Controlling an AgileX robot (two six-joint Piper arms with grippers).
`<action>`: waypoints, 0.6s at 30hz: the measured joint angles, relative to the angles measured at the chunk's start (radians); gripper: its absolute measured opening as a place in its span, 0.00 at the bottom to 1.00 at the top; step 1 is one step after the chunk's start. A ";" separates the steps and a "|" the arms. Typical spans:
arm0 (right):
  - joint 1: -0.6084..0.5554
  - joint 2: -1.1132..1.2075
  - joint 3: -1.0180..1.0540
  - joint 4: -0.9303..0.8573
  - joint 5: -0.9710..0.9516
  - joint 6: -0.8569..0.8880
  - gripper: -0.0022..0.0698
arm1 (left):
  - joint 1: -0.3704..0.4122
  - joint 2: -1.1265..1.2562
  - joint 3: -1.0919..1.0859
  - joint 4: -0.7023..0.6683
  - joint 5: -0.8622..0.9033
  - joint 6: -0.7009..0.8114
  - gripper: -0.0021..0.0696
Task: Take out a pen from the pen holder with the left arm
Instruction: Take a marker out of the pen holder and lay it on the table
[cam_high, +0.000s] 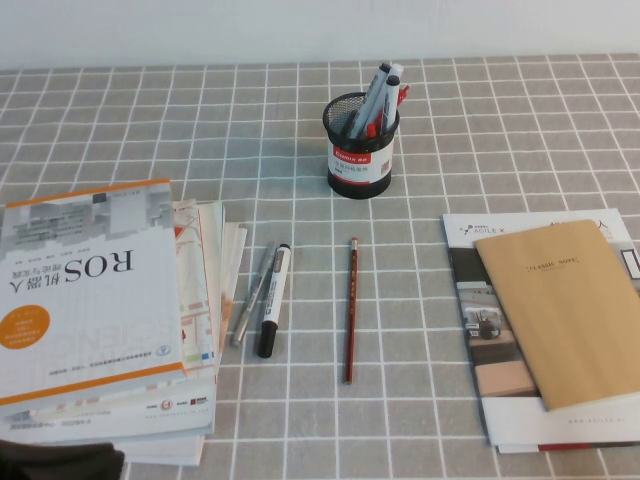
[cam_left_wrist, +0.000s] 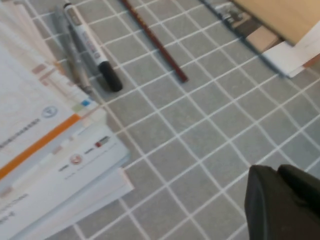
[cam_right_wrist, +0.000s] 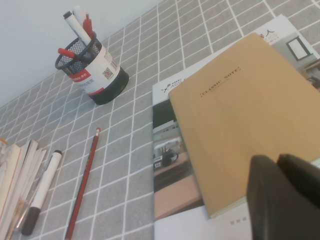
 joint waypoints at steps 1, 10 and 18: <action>0.000 0.000 0.000 0.000 0.000 0.000 0.01 | 0.000 0.000 0.003 0.015 -0.013 0.000 0.03; 0.000 0.000 0.000 0.000 0.000 0.000 0.01 | 0.000 -0.158 0.177 0.084 -0.394 -0.002 0.03; 0.000 0.000 0.000 0.000 0.000 0.000 0.01 | 0.000 -0.471 0.379 0.436 -0.529 -0.421 0.03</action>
